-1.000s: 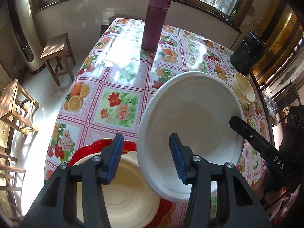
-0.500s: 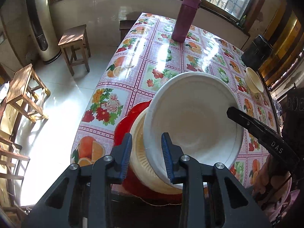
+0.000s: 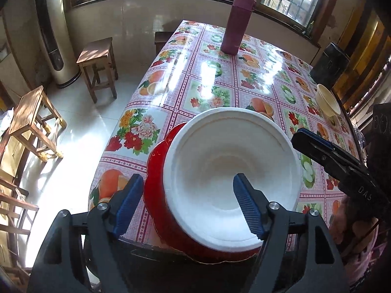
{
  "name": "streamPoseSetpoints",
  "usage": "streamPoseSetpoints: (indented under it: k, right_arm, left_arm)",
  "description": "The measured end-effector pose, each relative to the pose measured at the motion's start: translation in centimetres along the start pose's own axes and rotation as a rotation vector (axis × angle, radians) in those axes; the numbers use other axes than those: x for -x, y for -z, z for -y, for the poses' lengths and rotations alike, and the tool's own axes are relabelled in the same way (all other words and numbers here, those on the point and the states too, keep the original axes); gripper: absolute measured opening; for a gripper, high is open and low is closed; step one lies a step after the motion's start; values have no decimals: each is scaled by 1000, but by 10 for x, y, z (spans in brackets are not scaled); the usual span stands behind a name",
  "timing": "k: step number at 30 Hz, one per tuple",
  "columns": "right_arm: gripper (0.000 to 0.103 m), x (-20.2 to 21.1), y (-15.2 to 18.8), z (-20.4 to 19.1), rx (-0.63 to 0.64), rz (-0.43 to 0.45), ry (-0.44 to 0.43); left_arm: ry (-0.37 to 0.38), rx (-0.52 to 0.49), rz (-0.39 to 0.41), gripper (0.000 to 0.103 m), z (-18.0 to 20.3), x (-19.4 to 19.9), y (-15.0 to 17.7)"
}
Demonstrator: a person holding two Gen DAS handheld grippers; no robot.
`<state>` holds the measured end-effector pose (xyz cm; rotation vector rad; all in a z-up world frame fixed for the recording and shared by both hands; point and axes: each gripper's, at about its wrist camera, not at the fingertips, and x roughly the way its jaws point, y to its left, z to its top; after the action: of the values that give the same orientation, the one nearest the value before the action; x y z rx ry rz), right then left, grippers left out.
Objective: Organize plates and bowls
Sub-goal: 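Carry the white bowl onto the stack and release it, then move the left gripper to the small beige strainer bowl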
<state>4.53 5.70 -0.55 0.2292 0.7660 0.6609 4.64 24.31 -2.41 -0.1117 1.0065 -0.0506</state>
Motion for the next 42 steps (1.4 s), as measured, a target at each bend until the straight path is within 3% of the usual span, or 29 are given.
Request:
streamPoseSetpoints:
  k: [3, 6, 9, 12, 15, 22, 29, 42]
  right_arm:
    - [65, 22, -3, 12, 15, 87, -25]
    - [73, 44, -7, 34, 1, 174, -18]
    - [75, 63, -11, 63, -31, 231, 14]
    - [75, 84, -14, 97, -68, 280, 62]
    - [75, 107, -17, 136, -112, 320, 110]
    - [78, 166, -18, 225, -223, 411, 219]
    - [79, 208, -17, 304, -358, 470, 268]
    - [79, 235, -15, 350, -398, 480, 353]
  left_arm:
    - [-56, -56, 99, 85, 19, 15, -1]
    - [-104, -127, 197, 85, 51, 29, -4]
    - [-109, -185, 282, 89, 92, 37, -13]
    - [-113, -234, 347, 102, 134, 38, -22]
    - [-109, -262, 383, 103, 174, 32, -32]
    - [-137, -305, 400, 103, 248, 0, -54]
    - [-98, -363, 367, 103, 307, -33, -62]
    - [-61, -406, 335, 103, 360, -67, -70]
